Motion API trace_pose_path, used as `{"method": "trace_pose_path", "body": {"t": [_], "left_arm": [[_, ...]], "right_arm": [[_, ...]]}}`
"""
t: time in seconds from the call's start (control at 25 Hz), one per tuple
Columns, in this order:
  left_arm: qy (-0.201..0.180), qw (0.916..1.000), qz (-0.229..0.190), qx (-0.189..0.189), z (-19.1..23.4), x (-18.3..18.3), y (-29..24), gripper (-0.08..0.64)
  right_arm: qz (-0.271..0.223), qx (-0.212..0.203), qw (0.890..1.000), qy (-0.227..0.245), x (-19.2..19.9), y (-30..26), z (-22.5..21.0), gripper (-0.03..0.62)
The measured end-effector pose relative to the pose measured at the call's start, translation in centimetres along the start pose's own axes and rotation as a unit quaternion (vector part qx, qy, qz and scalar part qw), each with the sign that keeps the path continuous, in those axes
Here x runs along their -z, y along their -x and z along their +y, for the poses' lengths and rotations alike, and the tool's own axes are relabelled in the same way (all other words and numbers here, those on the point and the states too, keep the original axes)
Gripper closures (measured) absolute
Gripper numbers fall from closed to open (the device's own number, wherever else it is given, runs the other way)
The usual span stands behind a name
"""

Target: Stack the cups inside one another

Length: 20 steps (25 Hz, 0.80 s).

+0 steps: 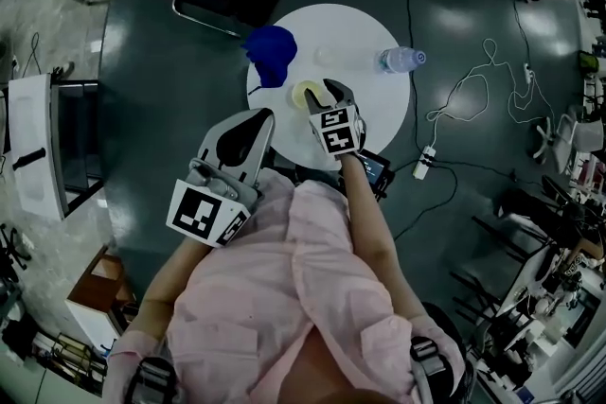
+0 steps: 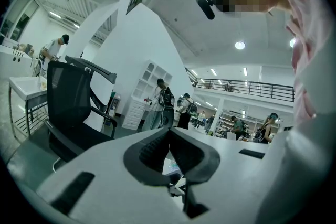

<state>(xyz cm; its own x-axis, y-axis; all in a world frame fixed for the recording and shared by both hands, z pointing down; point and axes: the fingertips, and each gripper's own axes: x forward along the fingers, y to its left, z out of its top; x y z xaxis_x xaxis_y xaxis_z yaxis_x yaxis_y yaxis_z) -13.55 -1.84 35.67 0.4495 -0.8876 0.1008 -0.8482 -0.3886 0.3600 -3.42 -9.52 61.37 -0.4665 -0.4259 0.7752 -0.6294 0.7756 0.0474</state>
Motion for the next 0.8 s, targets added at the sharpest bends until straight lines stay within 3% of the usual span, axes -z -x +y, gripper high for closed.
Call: {"method": "trace_pose_path", "body": {"t": [0.12, 0.2, 0.44, 0.6, 0.8], "left_arm": [[0.003, 1.0000, 0.001, 0.005, -0.1, 0.2, 0.0, 0.541], [0.001, 0.9999, 0.003, 0.013, -0.3, 0.2, -0.1, 0.541], [-0.005, 0.9991, 0.010, 0.040, -1.5, 0.5, -0.6, 0.541], [-0.002, 0.9986, 0.012, 0.051, -2.4, 1.0, -0.9, 0.541], [-0.010, 0.9977, 0.021, 0.064, -4.2, 1.4, -1.4, 0.541]], "right_arm": [[-0.021, 0.033, 0.999, 0.002, -0.9, 1.1, -0.7, 0.507], [-0.034, 0.050, 0.998, -0.003, -1.4, 1.8, -1.1, 0.543], [-0.088, 0.046, 0.993, -0.070, -2.8, 4.2, -1.0, 0.557], [-0.139, 0.041, 0.981, -0.130, -4.2, 6.4, -1.2, 0.557], [-0.192, 0.050, 0.967, -0.158, -5.5, 9.9, -2.2, 0.557]]}}
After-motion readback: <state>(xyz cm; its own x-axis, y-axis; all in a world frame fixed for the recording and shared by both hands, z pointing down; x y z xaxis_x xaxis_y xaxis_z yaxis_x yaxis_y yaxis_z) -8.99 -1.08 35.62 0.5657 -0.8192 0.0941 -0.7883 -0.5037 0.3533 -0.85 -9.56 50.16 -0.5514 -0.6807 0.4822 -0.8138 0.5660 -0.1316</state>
